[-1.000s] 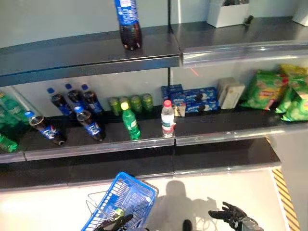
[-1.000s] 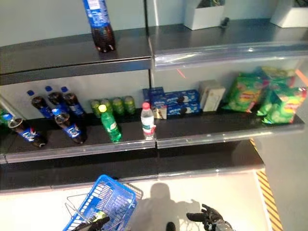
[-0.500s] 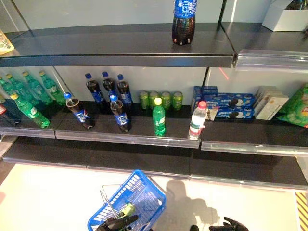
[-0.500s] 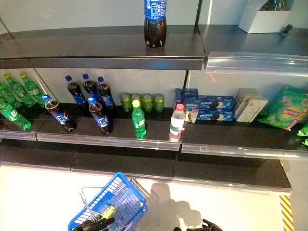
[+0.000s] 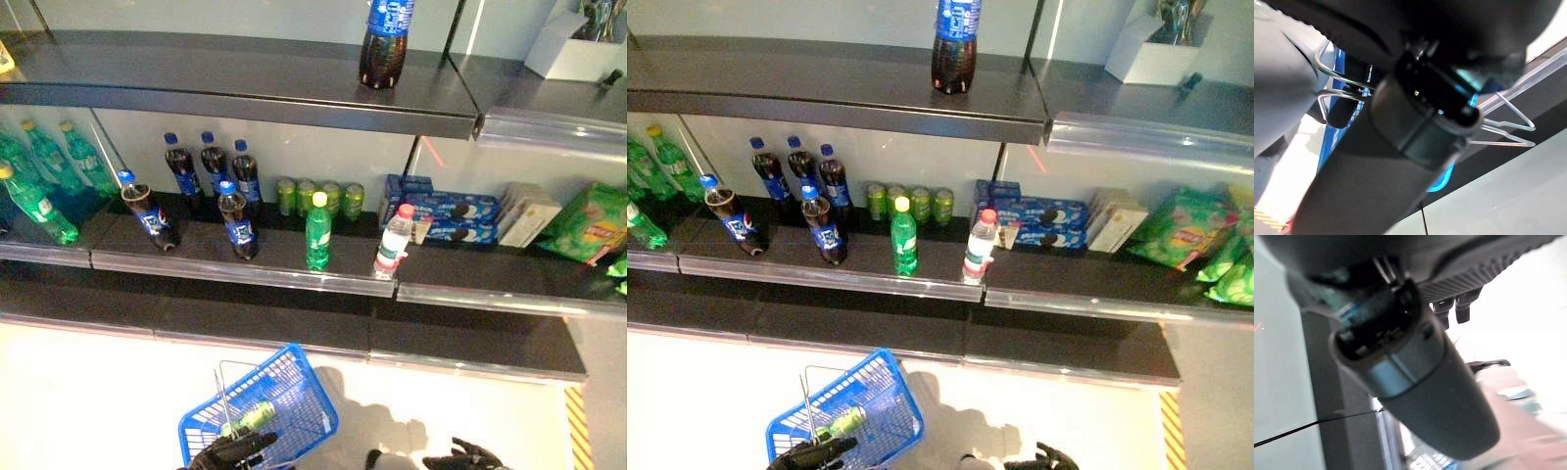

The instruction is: Pick up the drink and place into the basket.

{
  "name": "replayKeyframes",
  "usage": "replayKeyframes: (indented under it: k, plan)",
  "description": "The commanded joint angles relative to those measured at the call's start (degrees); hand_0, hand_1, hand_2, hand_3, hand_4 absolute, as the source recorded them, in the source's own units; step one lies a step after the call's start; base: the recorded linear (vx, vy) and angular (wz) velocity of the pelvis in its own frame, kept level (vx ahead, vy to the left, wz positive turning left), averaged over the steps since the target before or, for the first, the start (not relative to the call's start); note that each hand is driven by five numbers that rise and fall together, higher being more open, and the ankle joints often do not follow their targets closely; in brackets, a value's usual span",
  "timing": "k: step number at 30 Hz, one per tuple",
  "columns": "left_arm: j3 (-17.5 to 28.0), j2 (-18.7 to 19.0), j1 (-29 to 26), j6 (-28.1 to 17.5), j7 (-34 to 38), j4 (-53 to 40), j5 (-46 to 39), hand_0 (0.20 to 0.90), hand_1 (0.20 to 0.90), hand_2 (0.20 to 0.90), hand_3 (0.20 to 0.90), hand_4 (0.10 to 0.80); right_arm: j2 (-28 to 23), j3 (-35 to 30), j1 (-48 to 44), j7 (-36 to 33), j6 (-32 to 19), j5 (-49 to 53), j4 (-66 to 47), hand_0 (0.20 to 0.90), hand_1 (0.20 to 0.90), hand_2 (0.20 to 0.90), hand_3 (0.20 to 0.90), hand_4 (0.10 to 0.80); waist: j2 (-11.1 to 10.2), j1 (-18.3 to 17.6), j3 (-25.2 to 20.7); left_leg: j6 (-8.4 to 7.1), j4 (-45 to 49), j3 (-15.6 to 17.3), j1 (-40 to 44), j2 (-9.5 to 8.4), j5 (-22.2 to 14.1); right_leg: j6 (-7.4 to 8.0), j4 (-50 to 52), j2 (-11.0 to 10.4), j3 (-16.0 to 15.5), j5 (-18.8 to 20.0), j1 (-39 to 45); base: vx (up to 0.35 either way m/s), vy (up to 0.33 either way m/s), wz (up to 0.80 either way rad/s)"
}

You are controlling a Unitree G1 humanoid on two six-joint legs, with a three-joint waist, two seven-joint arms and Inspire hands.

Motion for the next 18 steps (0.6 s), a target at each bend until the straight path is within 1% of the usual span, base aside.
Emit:
replayKeyframes:
  k: [1, 2, 3, 4, 6, 7, 8, 11, 14, 18]
  plan:
    - [1.69, 1.14, -3.33, -4.36, -3.86, -2.86, 0.71, 0.3, 0.3, 0.3, 0.2, 0.1, -0.87, -1.23, -3.78, 0.28, -2.19, 0.61, 0.46, 0.9, 0.9, 0.9, 0.9, 0.8, 1.96, 1.4, 0.28, -2.75, 6.19, -2.61, -3.34, 2.16, -6.01, 3.21, -9.07, -4.15, 2.81, 9.41, 0.94, 0.023, -0.493, 0.34]
    - [2.16, 1.55, -3.09, -4.11, -3.49, -3.25, 1.01, 0.3, 0.3, 0.3, 0.2, 0.1, -0.82, -1.12, -4.19, 0.73, -1.63, 0.52, -0.08, 0.9, 0.9, 0.9, 0.9, 0.8, 2.05, 1.48, 0.19, -3.12, 6.11, -2.31, -3.26, 2.77, -6.1, 3.37, -8.71, -4.49, 2.69, 9.65, 0.6, 0.016, -0.57, 0.23]
    - [2.26, 1.84, -3.21, -3.8, -3.36, -3.28, 0.93, 0.3, 0.3, 0.3, 0.2, 0.1, -0.94, -0.83, -4.61, 0.85, -1.13, 0.53, -0.22, 0.9, 0.9, 0.9, 0.9, 0.8, 2.19, 1.63, 0.02, -3.64, 6.38, -1.62, -3.76, 3.83, -5.57, 3.49, -9.31, -3.73, 1.64, 7.83, 1.3, -0.015, -0.274, -0.04]
    - [2.3, 1.85, -3.33, -3.75, -3.01, -3.21, 1.08, 0.3, 0.3, 0.3, 0.2, 0.1, -1.07, -0.74, -4.82, 0.94, -0.91, 0.63, -0.19, 0.9, 0.9, 0.9, 0.9, 0.8, 2.25, 1.65, -0.12, -3.98, 6.69, -1.11, -4.26, 4.47, -5.16, 3.47, -9.79, -3.25, 1.05, 6.87, 1.84, -0.046, -0.195, -0.18]
    - [1.79, 1.11, -3.74, -3.79, -1.09, -3.06, 1.0, 0.3, 0.3, 0.3, 0.2, 0.1, -1.57, -0.57, -5.46, 0.41, -0.07, 0.99, -0.08, 0.9, 0.9, 0.9, 0.9, 0.8, 2.62, 1.59, -0.48, -5.19, 6.88, 0.28, -5.15, 6.21, -3.62, 3.19, -10.34, -2.31, -0.45, 5.45, 2.36, -0.065, -0.137, -0.12]
    - [1.67, 0.95, -3.85, -3.82, -0.71, -3.01, 1.0, 0.3, 0.3, 0.3, 0.2, 0.1, -1.7, -0.5, -5.57, 0.2, 0.16, 1.26, -0.1, 0.9, 0.9, 0.9, 0.9, 0.8, 2.74, 1.54, -0.53, -5.44, 6.78, 0.35, -5.24, 6.46, -3.33, 3.09, -10.47, -2.18, -0.75, 5.33, 2.46, -0.043, -0.069, -0.17]
    - [1.58, 0.51, -3.8, -4.18, -0.3, -2.61, 1.54, 0.3, 0.3, 0.3, 0.2, 0.1, -2.16, -0.74, -5.73, -0.24, 0.7, 1.67, 0.01, 0.9, 0.9, 0.9, 0.9, 0.8, 2.97, 1.61, -0.75, -6.09, 5.95, 0.83, -5.07, 7.01, -2.45, 2.82, -10.99, -2.0, -1.64, 5.02, 3.02, -0.017, -0.041, -0.12]
    - [1.54, -0.13, -3.52, -4.79, 0.13, -2.3, 2.35, 0.3, 0.3, 0.3, 0.2, 0.1, -2.82, -1.26, -5.66, -0.44, 1.19, 2.33, 0.09, 0.9, 0.9, 0.9, 0.9, 0.8, 3.3, 1.56, -1.13, -6.66, 4.44, 1.17, -4.06, 7.53, -1.7, 2.48, -11.85, -1.84, -2.98, 4.5, 4.49, 0.003, -0.022, 0.18]
    - [1.84, -0.4, -2.75, -5.21, 0.23, -2.28, 2.43, 0.3, 0.3, 0.3, 0.2, 0.1, -3.41, -2.16, -4.6, -0.06, 0.48, 1.99, 0.48, 0.9, 0.9, 0.9, 0.9, 0.8, 3.81, 1.44, -2.0, -7.3, 3.36, 1.07, -2.36, 7.57, -1.82, 2.28, -13.03, -2.01, -4.26, 3.97, 6.79, 0.036, -0.001, 0.17]
    - [2.29, -0.19, -2.32, -5.17, -0.18, -2.3, 2.53, 0.3, 0.3, 0.3, 0.2, 0.1, -3.46, -2.64, -3.67, 0.22, -0.13, 1.01, 1.05, 0.9, 0.9, 0.9, 0.9, 0.8, 4.27, 1.3, -2.56, -7.43, 2.35, 1.17, -0.84, 7.39, -2.03, 2.43, -13.42, -2.3, -4.8, 3.65, 8.19, 0.057, 0.025, 0.03]
